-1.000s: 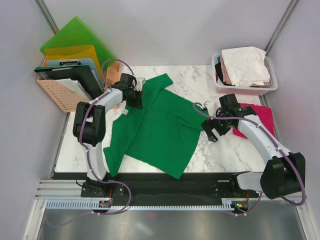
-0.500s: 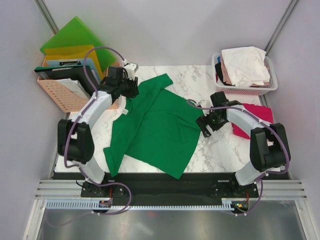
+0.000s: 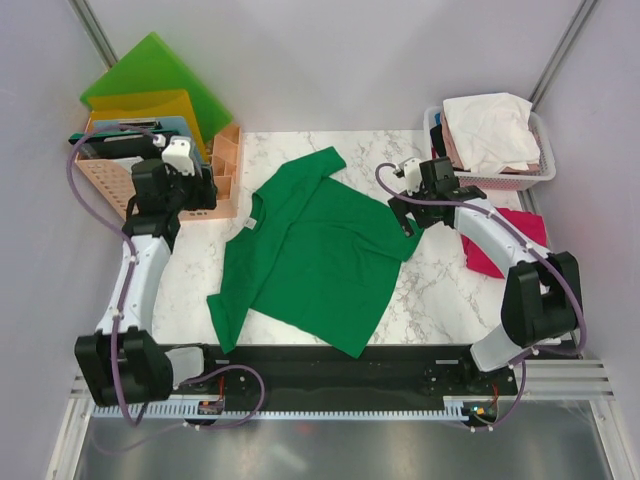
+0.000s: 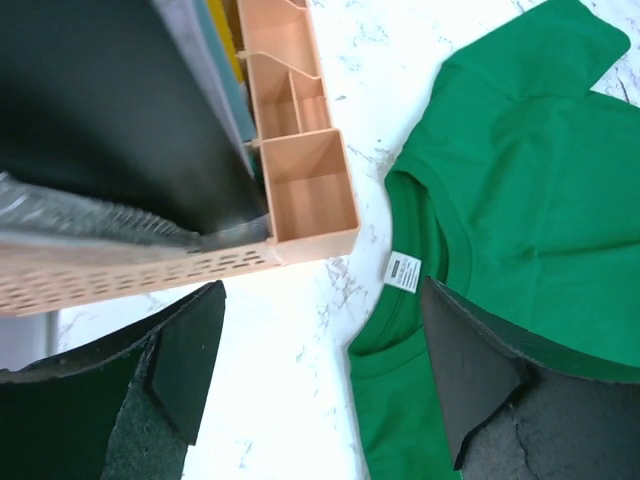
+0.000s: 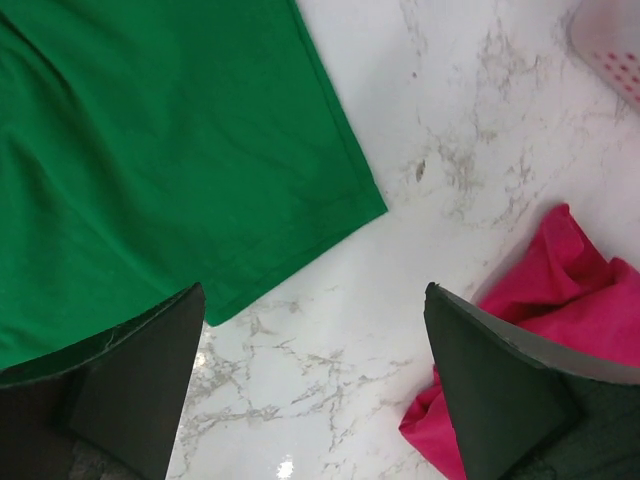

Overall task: Fold and stack the t-shirts
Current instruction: Flatten out the tshirt

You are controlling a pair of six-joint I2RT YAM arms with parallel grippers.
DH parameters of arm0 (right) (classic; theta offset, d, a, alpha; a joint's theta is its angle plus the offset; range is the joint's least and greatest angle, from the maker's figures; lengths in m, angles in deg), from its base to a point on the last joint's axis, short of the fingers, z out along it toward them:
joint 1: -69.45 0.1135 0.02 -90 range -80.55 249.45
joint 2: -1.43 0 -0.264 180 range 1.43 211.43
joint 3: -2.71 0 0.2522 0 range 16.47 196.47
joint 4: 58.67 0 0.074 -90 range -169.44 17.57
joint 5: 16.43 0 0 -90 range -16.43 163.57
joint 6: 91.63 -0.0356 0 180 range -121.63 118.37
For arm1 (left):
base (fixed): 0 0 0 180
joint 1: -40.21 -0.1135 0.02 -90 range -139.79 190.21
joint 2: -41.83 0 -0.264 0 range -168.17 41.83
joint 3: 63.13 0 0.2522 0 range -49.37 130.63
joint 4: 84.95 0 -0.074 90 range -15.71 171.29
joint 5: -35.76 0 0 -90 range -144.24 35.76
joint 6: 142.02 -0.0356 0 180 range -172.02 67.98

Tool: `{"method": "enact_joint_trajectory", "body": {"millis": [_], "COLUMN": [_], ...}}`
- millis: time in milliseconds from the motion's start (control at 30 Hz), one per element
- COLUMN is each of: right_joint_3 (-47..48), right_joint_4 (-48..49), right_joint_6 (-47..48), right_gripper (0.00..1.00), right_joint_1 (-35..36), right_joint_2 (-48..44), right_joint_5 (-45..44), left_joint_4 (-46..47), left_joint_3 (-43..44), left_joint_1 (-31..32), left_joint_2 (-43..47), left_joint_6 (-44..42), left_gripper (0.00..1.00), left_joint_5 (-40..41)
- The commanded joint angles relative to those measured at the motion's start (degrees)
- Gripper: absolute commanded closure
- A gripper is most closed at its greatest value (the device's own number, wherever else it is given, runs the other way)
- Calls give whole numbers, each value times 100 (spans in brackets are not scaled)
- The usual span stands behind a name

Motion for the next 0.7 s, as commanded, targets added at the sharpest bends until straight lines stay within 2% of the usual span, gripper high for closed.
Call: {"method": "enact_joint_trajectory", "body": {"millis": [0,100,233,267,333,400,500,533,567,667], "right_joint_3": [31,-48,-338,-382,-199,-49,-548,-689,-829,-717], "right_joint_4": [203,650,1522,1558,1016,637,1054,1205,1293,1269], "right_joint_6": [-202,-131,-332,-377,-395,-474,-439,-395,-395,-631], "right_gripper": [2,2,2,2,2,2,2,2,2,2], "right_joint_1": [-4,5,14,14,5,-4,-101,-101,-83,-83], "right_joint_2": [152,-260,-1025,-1044,-713,-570,-1007,-1252,-1298,-922], "right_joint_5": [-817,-1002,-1133,-1169,-1213,-1187,-415,344,473,966], "left_joint_4": [477,451,380,441,451,416,74,47,20,37], "left_joint_3": [-367,-579,-676,-737,-825,-869,-843,-860,-939,-1097], "left_joint_1": [-46,-46,-63,-63,-72,-63,-63,-72,-72,-63], "left_joint_2": [846,1286,1384,1419,1472,1516,1411,1393,1401,1550], "left_joint_6": [-376,-482,-420,-403,-332,-193,-25,-7,-7,-112], "left_gripper": [14,12,11,10,9,0,0,0,0,0], "left_joint_5": [103,86,164,164,112,-90,-564,-661,-775,-671]}}
